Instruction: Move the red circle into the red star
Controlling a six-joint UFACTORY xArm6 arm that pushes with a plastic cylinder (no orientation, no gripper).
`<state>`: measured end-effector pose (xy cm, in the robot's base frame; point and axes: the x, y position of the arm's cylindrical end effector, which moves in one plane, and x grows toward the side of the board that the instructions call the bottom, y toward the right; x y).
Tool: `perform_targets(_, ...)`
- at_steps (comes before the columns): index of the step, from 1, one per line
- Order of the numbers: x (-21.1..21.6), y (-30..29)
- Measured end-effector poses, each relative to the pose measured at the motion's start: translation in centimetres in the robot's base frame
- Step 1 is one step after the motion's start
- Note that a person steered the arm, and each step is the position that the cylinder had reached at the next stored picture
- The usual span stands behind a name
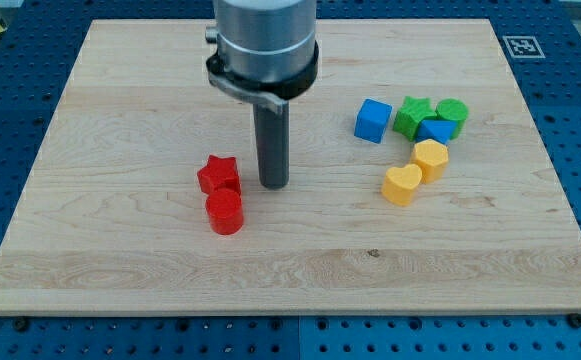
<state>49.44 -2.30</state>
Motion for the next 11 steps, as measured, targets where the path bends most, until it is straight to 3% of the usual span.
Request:
perform_targets(2,-1.5,-2.3)
perform_targets(6,0.2,-1.9)
perform_targets(7,3.1,0.7)
perform_targets(9,9.6,0.6)
perform_targets(11,9.0,-3.0)
